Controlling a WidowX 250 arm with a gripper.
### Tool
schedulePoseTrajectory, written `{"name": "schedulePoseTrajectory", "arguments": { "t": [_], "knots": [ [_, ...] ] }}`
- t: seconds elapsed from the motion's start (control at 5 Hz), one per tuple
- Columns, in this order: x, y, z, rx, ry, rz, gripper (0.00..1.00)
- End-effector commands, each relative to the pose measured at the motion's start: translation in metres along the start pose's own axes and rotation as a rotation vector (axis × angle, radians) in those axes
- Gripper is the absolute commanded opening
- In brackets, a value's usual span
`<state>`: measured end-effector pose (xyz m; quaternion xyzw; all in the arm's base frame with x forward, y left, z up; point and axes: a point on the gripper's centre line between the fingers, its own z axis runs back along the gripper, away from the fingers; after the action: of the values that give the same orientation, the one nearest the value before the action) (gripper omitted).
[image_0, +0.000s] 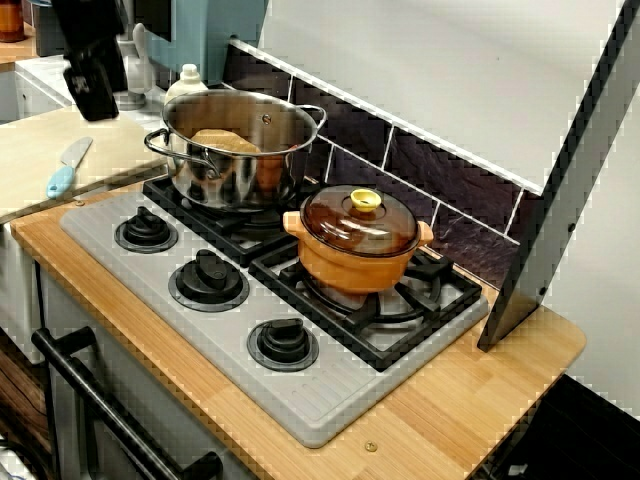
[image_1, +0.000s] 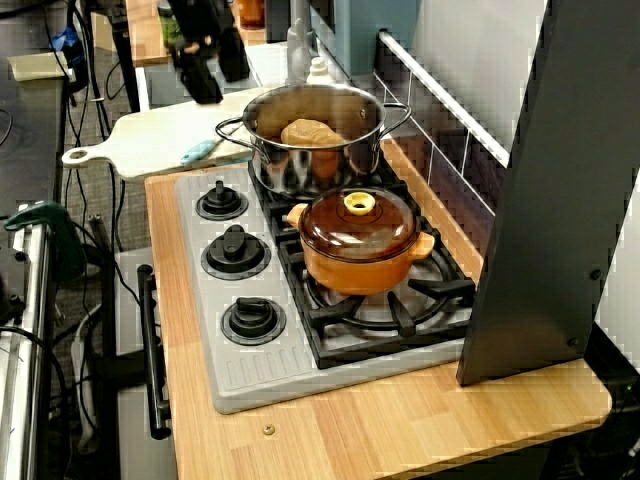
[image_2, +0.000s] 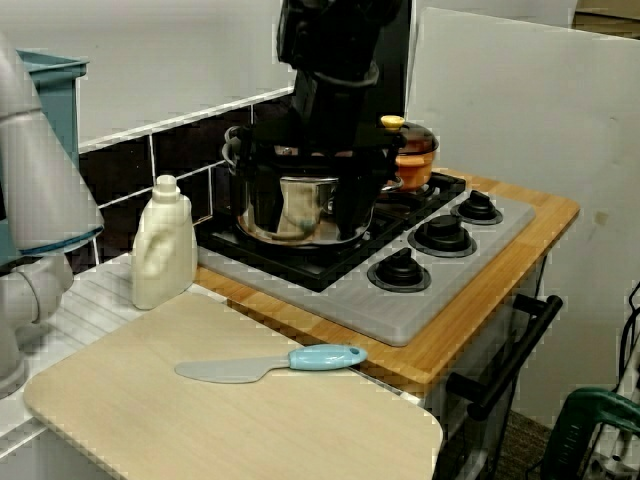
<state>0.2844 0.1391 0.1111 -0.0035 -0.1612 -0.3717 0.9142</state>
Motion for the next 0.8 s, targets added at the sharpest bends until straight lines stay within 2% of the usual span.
{"name": "schedulePoseTrajectory", "arguments": {
  "t": [0.0,0.2,0.4,0.6],
  "knots": [
    [-0.009,0.007,0.043,-0.021,-0.174,-0.252,1.00],
    [-0.008,0.013,0.043,-0.052,-0.172,-0.311,1.00],
    [-0.005,0.008,0.040,-0.064,-0.178,-0.352,1.00],
    [0.004,0.001,0.028,-0.044,-0.151,-0.391,1.00]
  ]
}}
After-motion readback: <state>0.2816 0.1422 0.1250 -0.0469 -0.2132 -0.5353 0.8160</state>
